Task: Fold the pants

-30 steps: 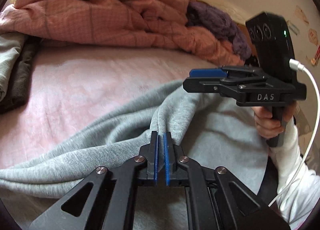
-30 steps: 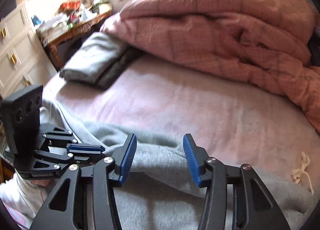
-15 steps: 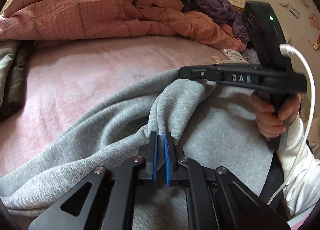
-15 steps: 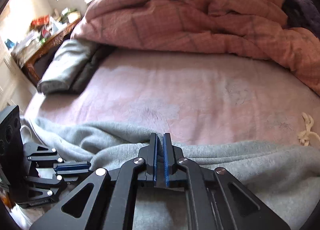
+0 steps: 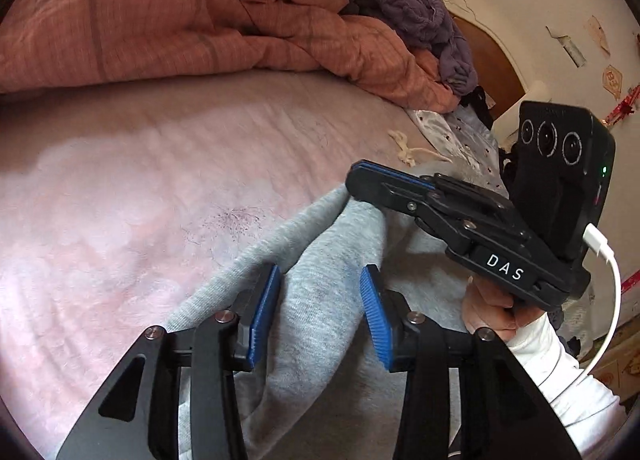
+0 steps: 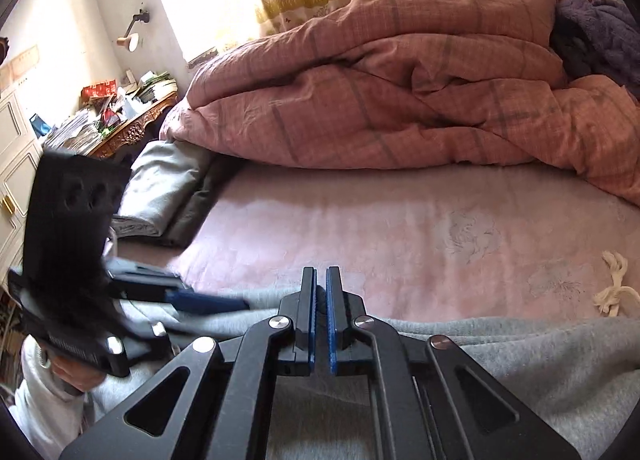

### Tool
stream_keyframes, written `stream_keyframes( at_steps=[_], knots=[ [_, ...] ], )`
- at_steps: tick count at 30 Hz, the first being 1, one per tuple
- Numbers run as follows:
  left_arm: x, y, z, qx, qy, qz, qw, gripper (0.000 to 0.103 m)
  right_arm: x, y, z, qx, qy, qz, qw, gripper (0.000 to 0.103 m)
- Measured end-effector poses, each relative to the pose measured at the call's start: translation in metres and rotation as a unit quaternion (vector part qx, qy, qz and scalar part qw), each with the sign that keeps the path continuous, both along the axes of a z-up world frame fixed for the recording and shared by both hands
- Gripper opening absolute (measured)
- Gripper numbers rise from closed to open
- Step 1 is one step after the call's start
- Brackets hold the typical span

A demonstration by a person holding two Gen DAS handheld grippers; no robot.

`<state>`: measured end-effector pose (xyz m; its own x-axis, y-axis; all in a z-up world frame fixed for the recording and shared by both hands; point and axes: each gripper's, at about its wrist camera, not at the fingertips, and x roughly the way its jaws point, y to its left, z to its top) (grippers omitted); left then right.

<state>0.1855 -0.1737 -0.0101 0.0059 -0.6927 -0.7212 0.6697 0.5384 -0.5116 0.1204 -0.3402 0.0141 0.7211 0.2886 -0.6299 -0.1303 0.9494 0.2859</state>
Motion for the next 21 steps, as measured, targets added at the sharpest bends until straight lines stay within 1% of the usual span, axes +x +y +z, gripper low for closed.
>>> stream_keyframes(
  at_steps=[4, 5, 6, 7, 9, 10, 12, 14, 15, 17, 18, 20, 21],
  knots=[
    [0.009, -0.005, -0.011, 0.012, 0.018, 0.009, 0.9997, 0.040, 0.010, 0.004, -0.008, -0.010, 0.014, -0.002, 1.000, 0.004],
    [0.011, -0.008, -0.013, 0.014, 0.022, 0.011, 0.9996, 0.037, 0.011, 0.004, -0.009, -0.010, 0.016, -0.002, 1.000, 0.004],
    [0.012, -0.009, -0.012, 0.011, 0.019, 0.015, 0.9996, 0.029, 0.012, 0.004, -0.009, -0.010, 0.020, -0.002, 1.000, 0.004],
    [0.012, -0.009, -0.009, 0.005, 0.009, 0.022, 0.9997, 0.009, 0.013, 0.004, -0.011, -0.013, 0.025, -0.003, 1.000, 0.004],
    [0.010, -0.007, -0.002, 0.011, -0.034, 0.054, 0.9979, 0.009, 0.016, 0.004, -0.014, -0.023, 0.041, -0.006, 0.999, 0.004],
    [0.009, -0.006, 0.001, 0.014, -0.050, 0.068, 0.9963, 0.009, 0.014, 0.004, -0.014, -0.043, 0.041, -0.015, 0.998, 0.004],
    [0.008, -0.008, 0.005, 0.015, -0.063, 0.084, 0.9944, 0.008, 0.006, 0.000, -0.010, -0.077, 0.038, -0.027, 0.996, 0.007],
    [0.009, -0.010, 0.009, 0.027, -0.090, 0.102, 0.9903, 0.006, -0.008, -0.013, -0.006, -0.079, 0.053, -0.052, 0.994, 0.014],
    [0.011, -0.010, 0.010, 0.032, -0.101, 0.116, 0.9876, 0.006, -0.012, -0.018, -0.006, -0.079, 0.061, -0.063, 0.993, 0.014],
    [0.022, -0.009, 0.007, 0.046, -0.103, 0.149, 0.9823, 0.003, -0.023, -0.033, -0.012, -0.073, 0.086, -0.093, 0.989, 0.014],
    [0.028, -0.007, 0.001, 0.059, -0.100, 0.161, 0.9801, 0.000, -0.028, -0.040, -0.018, -0.070, 0.100, -0.107, 0.987, 0.014],
    [0.040, -0.002, -0.018, 0.082, -0.087, 0.171, 0.9780, 0.000, -0.038, -0.055, -0.033, -0.055, 0.124, -0.122, 0.983, 0.014],
    [0.043, 0.002, -0.027, 0.090, -0.081, 0.175, 0.9771, 0.000, -0.042, -0.064, -0.039, -0.037, 0.134, -0.122, 0.983, 0.014]
  ],
)
